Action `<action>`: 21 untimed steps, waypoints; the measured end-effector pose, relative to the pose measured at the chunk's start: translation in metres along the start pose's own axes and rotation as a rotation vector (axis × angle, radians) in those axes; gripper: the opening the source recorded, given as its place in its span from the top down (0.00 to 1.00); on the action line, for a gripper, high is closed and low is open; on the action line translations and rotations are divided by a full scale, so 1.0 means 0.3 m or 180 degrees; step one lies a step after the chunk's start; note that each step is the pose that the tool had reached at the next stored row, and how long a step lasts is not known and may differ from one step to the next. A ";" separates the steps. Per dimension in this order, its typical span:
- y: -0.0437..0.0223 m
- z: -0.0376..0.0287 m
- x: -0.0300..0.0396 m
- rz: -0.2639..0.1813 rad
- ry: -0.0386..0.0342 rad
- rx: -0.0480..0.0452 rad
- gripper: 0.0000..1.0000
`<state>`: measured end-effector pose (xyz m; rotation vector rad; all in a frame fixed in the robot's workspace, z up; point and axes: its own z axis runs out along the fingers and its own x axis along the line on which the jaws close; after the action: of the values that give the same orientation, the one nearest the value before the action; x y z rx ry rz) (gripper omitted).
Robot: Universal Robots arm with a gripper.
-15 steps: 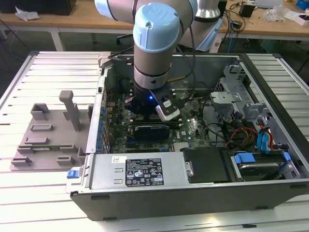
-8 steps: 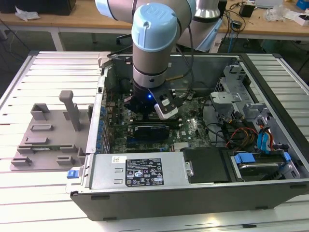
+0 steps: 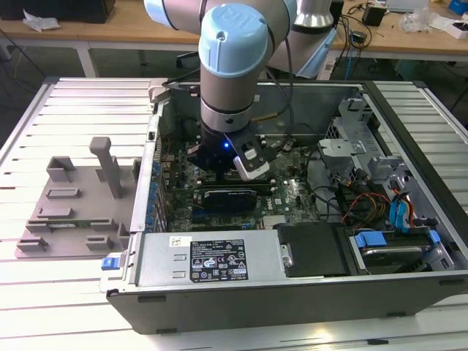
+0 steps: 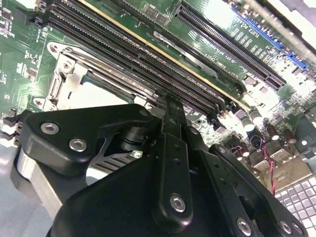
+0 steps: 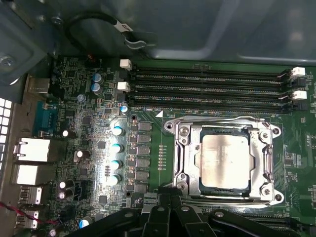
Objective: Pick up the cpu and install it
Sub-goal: 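Install the second cpu locking lever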
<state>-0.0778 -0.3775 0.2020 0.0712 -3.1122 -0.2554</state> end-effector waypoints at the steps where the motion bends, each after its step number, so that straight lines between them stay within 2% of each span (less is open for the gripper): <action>1: 0.000 -0.001 0.000 0.0000 -0.0002 -0.0001 0.89; 5: 0.000 0.000 0.000 -0.0001 -0.0003 -0.0003 0.89; 7: -0.001 0.012 0.000 0.0000 0.0000 -0.0021 0.89; 10: -0.001 0.013 0.000 -0.0001 -0.0002 -0.0026 0.89; 15: 0.005 -0.016 0.000 -0.0002 -0.0011 -0.0022 0.89; 18: 0.034 -0.018 -0.007 -0.0001 -0.0008 0.0037 0.89; 20: 0.058 -0.014 -0.025 0.0001 0.0000 0.0104 0.89; 21: 0.064 -0.013 -0.034 0.0002 0.0003 0.0126 0.89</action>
<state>-0.0685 -0.3587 0.2089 0.0711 -3.1165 -0.1936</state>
